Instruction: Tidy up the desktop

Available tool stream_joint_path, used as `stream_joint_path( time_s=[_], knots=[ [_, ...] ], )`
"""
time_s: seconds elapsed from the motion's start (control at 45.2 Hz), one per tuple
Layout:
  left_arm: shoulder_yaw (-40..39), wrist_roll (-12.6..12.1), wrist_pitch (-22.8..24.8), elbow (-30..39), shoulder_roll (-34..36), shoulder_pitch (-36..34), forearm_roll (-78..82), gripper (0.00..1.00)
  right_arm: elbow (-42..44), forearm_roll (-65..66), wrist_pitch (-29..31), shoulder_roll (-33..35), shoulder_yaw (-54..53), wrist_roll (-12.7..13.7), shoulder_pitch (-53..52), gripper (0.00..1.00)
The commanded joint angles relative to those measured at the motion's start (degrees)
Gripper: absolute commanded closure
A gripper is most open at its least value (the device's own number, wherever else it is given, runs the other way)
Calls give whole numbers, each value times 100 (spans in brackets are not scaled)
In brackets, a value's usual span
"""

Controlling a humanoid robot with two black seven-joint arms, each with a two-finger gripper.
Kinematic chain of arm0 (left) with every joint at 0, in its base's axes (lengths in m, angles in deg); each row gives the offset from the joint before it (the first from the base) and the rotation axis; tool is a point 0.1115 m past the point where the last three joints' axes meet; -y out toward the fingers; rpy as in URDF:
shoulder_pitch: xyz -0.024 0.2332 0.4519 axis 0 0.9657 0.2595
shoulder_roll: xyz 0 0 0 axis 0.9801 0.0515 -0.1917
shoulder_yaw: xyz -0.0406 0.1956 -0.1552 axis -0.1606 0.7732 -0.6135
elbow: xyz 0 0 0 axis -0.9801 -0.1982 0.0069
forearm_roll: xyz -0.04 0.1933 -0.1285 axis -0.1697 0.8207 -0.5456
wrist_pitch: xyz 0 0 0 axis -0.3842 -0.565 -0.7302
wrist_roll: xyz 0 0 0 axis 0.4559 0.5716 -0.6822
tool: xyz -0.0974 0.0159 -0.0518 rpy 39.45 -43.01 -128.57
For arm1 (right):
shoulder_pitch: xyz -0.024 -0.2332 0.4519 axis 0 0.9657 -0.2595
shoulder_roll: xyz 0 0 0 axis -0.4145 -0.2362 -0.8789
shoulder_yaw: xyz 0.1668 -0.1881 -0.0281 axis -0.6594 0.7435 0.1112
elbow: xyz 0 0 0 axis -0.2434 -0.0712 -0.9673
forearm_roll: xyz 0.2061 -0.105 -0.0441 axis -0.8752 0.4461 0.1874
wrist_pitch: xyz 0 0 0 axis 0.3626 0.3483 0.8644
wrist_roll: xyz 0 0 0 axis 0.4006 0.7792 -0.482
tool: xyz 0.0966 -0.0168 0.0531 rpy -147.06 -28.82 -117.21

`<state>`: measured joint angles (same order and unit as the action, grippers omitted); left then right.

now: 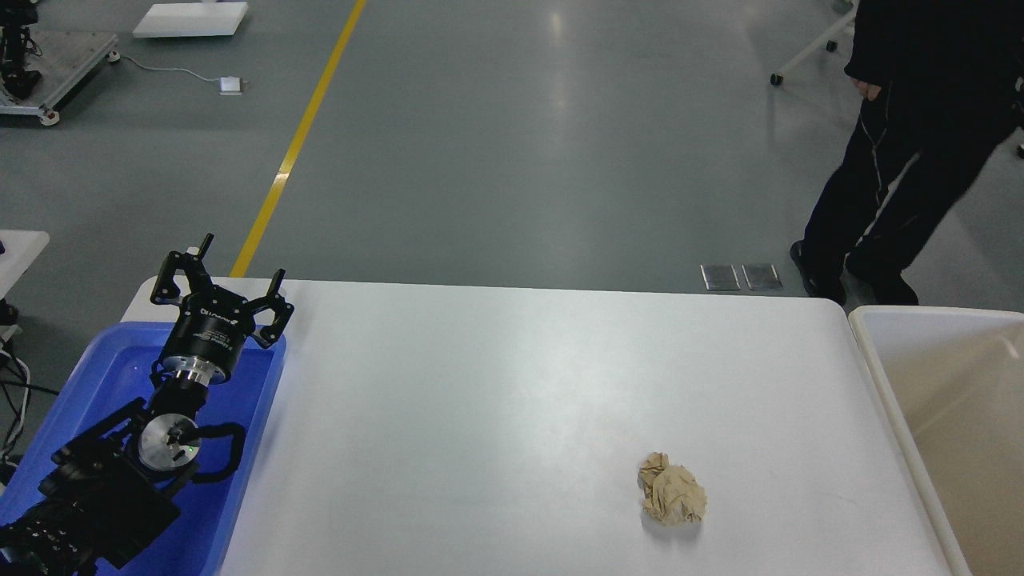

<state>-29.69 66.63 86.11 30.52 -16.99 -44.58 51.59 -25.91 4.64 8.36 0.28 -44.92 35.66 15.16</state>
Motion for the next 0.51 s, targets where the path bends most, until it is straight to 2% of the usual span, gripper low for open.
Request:
stream_joint_path(
  time_s=[0.0,0.111,0.177,0.199,0.31,0.354,0.486],
  knots=[
    [0,0,0,1,0,-1,0,0,-774,5,95,-490,-1151,-290,956,1],
    [0,0,0,1,0,-1,0,0,-871,40,306,-938,-1293,-738,1598,1],
    [0,0,0,1,0,-1,0,0,-871,75,455,-1246,-1310,-1045,1959,1],
    [0,0,0,1,0,-1,0,0,-871,93,508,-1394,-1328,-1238,2142,1],
    [0,0,0,1,0,-1,0,0,-862,102,605,-1747,-1310,-1696,2530,1],
    [0,0,0,1,0,-1,0,0,-862,110,614,-1852,-1310,-1793,2662,1],
    [0,0,0,1,0,-1,0,0,-845,110,614,-2142,-1310,-1846,2935,1]
  ],
)
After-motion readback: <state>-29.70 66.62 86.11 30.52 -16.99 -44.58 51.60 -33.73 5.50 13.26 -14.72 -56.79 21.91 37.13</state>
